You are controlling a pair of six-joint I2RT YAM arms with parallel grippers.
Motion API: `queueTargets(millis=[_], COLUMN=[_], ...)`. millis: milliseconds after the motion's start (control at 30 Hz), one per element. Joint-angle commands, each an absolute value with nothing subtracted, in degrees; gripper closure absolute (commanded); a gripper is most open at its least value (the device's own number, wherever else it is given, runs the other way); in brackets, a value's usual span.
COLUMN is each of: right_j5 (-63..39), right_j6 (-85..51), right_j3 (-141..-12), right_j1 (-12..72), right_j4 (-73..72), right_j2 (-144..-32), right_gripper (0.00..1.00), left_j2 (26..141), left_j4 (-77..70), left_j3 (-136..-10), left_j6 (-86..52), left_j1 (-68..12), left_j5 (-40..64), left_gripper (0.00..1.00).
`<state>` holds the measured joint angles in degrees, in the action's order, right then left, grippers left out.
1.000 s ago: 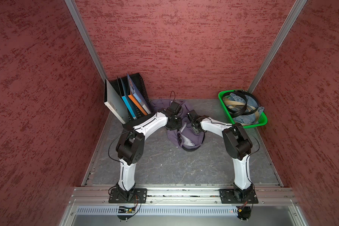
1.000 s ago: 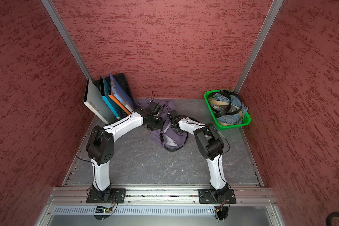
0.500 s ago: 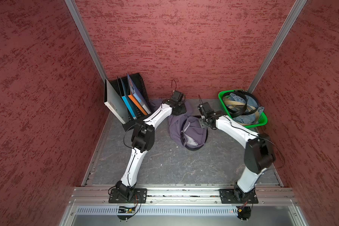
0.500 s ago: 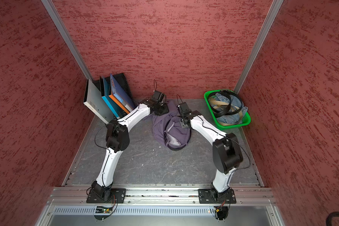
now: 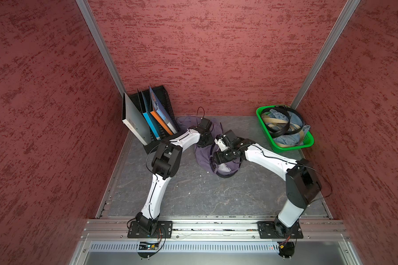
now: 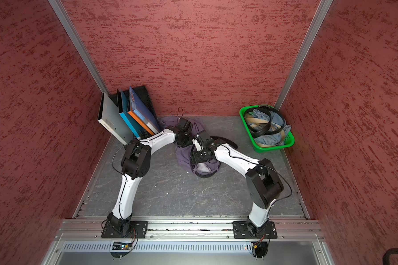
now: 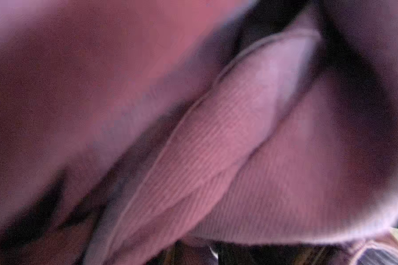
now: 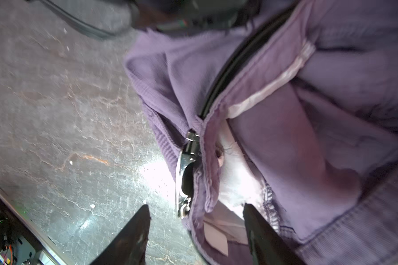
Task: Remove the belt from the trousers
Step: Adjust the trousers at the center of the board.
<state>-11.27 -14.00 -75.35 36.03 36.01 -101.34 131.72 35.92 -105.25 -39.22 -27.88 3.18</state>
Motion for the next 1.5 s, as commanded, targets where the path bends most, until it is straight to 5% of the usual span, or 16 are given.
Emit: queueTargets(millis=[0, 200, 300, 467, 700, 800, 967, 1133, 1467], right_j5=[-12.8, -13.7, -13.3, -1.0, 12.9, 13.2, -8.5, -21.1, -1.4], right_j6=[-14.6, -14.1, -13.6, -10.8, -13.6, -14.0, -12.5, -12.3, -13.5], right_j3=[-75.9, -77.1, -77.1, -78.0, -79.2, -79.5, -72.6, -71.8, -73.7], right_j1=[36.5, 37.2, 37.4, 37.2, 27.7, 25.1, 26.8, 28.5, 30.0], right_j4=[34.9, 35.2, 36.5, 46.2, 53.6, 51.3, 36.9, 34.1, 43.1], right_j2=[-104.2, -110.2, -110.7, -113.3, -118.9, -116.5, -98.1, -91.0, -93.1], right_gripper=[0.35, 0.37, 0.49, 0.73, 0.79, 0.67, 0.45, 0.39, 0.4], left_j2=[130.2, 129.9, 130.7, 131.2, 125.9, 123.1, 123.0, 125.3, 120.0], left_j4=[38.9, 38.0, 37.6, 37.1, 30.8, 27.8, 27.9, 26.9, 27.7], left_j3=[-101.1, -99.8, -99.8, -99.5, -93.2, -90.8, -90.6, -91.7, -92.1], left_j6=[-40.6, -41.2, -41.7, -42.5, -43.2, -43.8, -45.2, -46.8, -44.9], left_j1=[-26.2, -26.0, -25.8, -25.8, -27.9, -30.0, -33.2, -35.3, -35.4], left_j5=[-0.8, 0.1, 0.7, 2.1, 6.3, 7.9, 9.1, 10.5, 8.1], left_gripper=[0.7, 0.7, 0.7, 0.68, 0.67, 0.67, 0.67, 0.67, 0.62])
